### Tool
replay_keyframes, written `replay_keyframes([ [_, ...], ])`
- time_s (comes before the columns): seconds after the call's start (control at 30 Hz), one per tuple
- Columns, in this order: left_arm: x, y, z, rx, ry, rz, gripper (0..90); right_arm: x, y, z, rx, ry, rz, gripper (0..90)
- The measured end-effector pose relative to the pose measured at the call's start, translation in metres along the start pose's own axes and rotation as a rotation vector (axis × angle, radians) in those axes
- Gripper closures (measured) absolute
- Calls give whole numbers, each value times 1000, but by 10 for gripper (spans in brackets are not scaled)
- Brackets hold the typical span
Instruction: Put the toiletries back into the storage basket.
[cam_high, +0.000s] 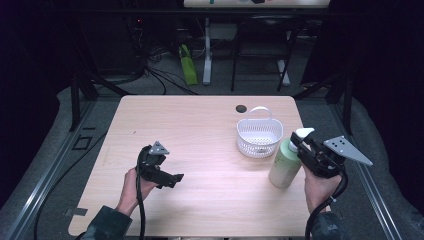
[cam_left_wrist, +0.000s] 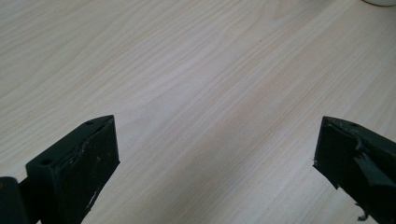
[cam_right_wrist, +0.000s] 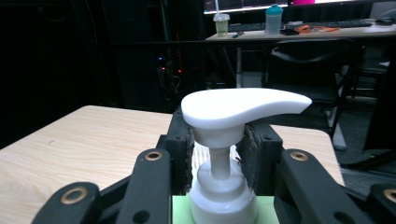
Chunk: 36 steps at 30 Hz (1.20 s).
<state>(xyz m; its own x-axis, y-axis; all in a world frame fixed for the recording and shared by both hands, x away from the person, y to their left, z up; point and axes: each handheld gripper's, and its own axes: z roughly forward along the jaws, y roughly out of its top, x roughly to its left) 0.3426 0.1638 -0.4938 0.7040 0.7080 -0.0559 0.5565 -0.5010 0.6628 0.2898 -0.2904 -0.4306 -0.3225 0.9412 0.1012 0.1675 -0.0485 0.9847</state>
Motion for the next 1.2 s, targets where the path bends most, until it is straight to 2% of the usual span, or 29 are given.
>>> replay_keyframes([
  [0.13, 0, 0, 0, 3, -2, 1, 0, 1, 0, 1, -6, 13, 16, 667],
  [1.2, -1, 0, 1, 10, -4, 6, 0, 9, 23, -13, -50, 32, -21, 666],
])
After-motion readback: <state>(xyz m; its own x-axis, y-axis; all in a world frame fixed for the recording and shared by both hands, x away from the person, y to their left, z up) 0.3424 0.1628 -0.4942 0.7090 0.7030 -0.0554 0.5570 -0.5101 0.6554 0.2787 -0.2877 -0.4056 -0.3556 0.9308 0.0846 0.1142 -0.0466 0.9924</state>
